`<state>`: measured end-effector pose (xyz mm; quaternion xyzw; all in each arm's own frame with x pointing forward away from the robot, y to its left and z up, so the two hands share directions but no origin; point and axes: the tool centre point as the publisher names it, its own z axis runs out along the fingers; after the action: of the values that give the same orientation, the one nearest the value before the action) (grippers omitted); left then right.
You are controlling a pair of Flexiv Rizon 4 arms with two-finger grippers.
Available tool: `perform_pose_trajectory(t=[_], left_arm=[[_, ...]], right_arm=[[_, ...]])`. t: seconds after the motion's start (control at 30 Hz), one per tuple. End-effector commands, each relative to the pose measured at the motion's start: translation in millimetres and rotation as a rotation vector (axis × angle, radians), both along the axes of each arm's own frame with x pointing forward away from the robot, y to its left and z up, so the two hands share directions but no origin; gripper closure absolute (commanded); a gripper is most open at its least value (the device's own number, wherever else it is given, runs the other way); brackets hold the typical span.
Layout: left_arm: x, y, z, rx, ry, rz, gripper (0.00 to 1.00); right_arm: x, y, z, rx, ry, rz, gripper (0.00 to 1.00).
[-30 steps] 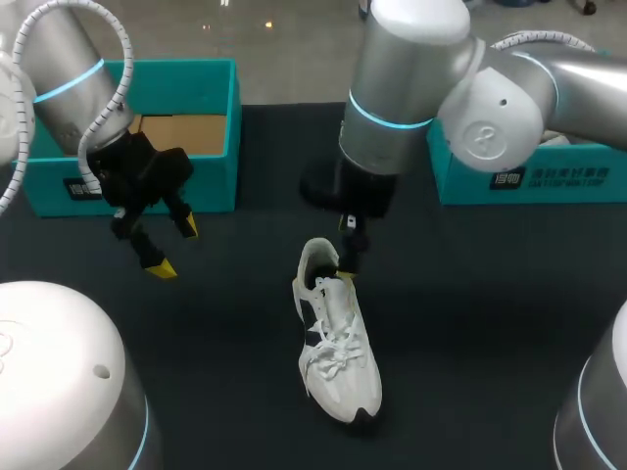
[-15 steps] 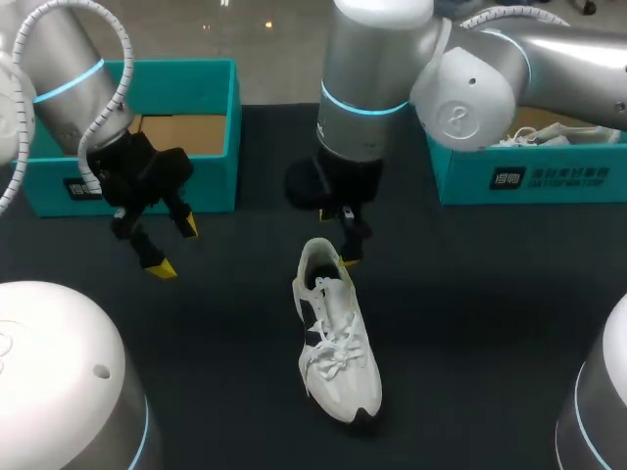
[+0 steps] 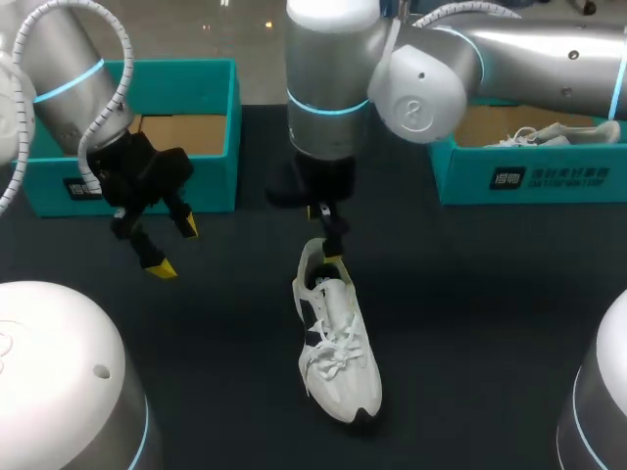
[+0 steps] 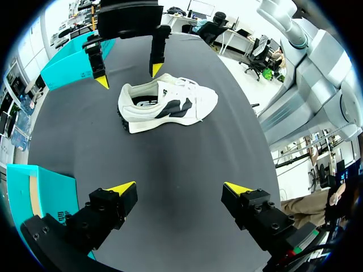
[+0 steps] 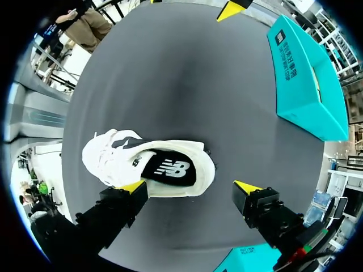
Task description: Take the shoe out of the shoebox, open the shoe tongue, remove and reinsert the insole, then place the shoe into the shoebox
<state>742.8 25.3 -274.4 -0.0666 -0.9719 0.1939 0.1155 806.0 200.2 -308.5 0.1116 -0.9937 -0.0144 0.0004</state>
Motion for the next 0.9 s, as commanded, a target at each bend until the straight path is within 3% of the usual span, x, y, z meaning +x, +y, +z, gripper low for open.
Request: perform_pose_trajectory(t=[0.03,0.4,0.83,0.9], left_arm=[[-0.1,0,0,0.002,0.0,-0.001,0.0],[-0.1,0,0,0.002,0.0,-0.001,0.0],[-0.1,0,0,0.002,0.0,-0.001,0.0],[-0.1,0,0,0.002,0.0,-0.001,0.0]], right_arm=[[5.9,10,-19,-0.008,0.017,-0.01,0.0],[8.7,13,-46,-0.005,0.032,-0.06,0.0],[12.8,1,-51,-0.042,0.03,-0.121,0.0],[14.0,0,-52,-0.049,0.027,-0.135,0.58]])
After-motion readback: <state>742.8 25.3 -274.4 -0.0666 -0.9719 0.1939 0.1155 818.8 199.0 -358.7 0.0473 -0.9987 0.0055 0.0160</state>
